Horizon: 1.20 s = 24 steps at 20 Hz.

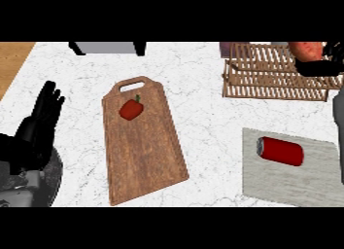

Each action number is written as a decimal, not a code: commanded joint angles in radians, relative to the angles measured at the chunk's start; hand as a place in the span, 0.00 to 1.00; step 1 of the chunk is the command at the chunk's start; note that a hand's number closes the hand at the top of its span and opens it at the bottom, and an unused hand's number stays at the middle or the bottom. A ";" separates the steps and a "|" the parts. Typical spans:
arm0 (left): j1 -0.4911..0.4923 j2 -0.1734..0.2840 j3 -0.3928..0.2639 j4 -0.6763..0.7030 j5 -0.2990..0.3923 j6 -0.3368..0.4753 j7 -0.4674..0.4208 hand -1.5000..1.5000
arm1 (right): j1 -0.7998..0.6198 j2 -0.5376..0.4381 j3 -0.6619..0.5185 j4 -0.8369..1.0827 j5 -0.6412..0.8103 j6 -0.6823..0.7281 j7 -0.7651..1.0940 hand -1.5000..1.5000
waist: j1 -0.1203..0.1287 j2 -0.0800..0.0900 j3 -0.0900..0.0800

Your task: Pick the sweet potato from the placemat and place it in the tiered shelf

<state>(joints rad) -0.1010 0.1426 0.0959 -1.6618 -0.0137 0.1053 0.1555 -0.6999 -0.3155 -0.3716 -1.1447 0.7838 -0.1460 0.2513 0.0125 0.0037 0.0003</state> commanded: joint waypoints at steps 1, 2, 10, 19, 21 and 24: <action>-0.004 0.015 0.014 -0.009 0.012 -0.020 0.004 0.50 | -0.105 -0.020 0.008 0.209 0.009 -0.088 -0.062 1.00 | 0.004 0.000 0.000; 0.050 -0.003 0.003 -0.037 0.010 -0.018 -0.029 0.50 | -0.077 -0.045 -0.010 0.276 0.005 -0.104 -0.138 1.00 | 0.009 0.002 0.000; 0.010 0.022 0.017 -0.048 0.010 -0.023 0.042 0.50 | -0.209 -0.081 -0.101 0.505 -0.119 -0.114 -0.171 0.00 | 0.012 0.003 0.000; -0.009 -0.043 -0.050 -0.061 -0.058 0.039 0.072 0.50 | -0.304 -0.119 -0.127 0.622 -0.215 -0.084 -0.300 0.00 | 0.005 0.001 0.000; -0.001 -0.014 -0.012 -0.075 -0.021 0.009 0.071 0.50 | -0.271 -0.093 -0.120 0.548 -0.239 -0.095 -0.319 0.00 | -0.004 -0.004 0.000; 0.048 -0.035 -0.021 -0.022 -0.032 0.005 -0.039 0.50 | -0.253 -0.095 -0.187 0.558 -0.314 -0.125 -0.393 0.00 | -0.001 -0.001 0.000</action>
<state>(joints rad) -0.0932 0.1176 0.0790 -1.7012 -0.0402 0.1172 0.1862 -0.9687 -0.4212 -0.5212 -0.5703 0.5331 -0.2500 -0.0876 0.0135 0.0030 0.0004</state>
